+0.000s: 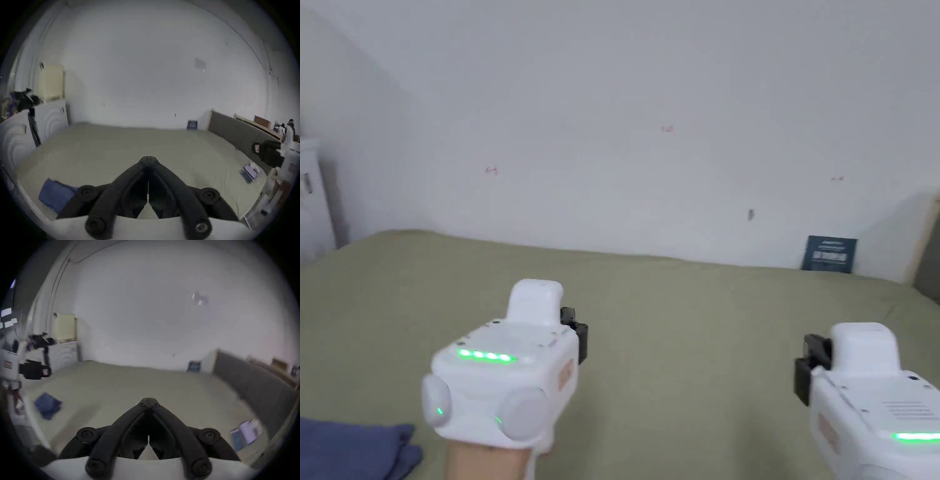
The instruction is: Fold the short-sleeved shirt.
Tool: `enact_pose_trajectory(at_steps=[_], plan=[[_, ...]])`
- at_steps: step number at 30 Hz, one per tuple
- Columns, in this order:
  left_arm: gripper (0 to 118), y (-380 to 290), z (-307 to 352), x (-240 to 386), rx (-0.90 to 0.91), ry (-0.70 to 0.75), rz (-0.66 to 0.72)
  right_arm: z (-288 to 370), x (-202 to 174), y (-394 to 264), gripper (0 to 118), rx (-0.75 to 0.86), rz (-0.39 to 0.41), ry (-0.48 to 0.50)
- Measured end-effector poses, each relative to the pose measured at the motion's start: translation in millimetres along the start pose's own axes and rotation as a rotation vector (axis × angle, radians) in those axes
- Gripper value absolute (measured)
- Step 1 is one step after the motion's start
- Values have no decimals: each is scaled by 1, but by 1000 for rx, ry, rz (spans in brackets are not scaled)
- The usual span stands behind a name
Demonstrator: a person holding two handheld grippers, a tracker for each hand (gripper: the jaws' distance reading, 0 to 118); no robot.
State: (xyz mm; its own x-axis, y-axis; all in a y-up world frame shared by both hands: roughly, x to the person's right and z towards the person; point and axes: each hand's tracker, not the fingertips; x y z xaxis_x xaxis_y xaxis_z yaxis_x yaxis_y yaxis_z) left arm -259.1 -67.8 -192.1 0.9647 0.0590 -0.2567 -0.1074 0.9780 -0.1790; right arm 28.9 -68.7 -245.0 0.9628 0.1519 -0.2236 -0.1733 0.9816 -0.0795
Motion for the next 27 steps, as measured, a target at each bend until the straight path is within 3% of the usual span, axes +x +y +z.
enact_pose_trajectory(at_steps=[6,13,18,20,21,22,23,24,25,26,27], plan=[[0,13,14,44,46,-18,-42,19,-2,9,1,79,-31,-20],[0,19,27,43,89,14,-62,26,4,17,1,93,-72,4],[0,23,27,36,83,29,-59,28,0,18,2,108,-48,6],[0,23,26,35,74,21,-66,27,0,19,5,110,-57,14],[4,23,26,36,74,18,-67,27,-1,20,16,111,-65,17],[14,24,25,38,73,19,-70,26,0,20,40,112,-70,23],[48,24,24,39,75,31,-75,24,1,22,69,106,-66,26],[48,24,23,40,90,69,-80,21,2,24,69,88,-62,35],[61,25,21,41,74,91,-89,20,1,25,69,75,-61,51],[84,26,17,39,61,83,-82,22,2,26,69,98,-56,23],[116,26,15,38,38,73,-60,22,2,28,69,97,-60,28]])
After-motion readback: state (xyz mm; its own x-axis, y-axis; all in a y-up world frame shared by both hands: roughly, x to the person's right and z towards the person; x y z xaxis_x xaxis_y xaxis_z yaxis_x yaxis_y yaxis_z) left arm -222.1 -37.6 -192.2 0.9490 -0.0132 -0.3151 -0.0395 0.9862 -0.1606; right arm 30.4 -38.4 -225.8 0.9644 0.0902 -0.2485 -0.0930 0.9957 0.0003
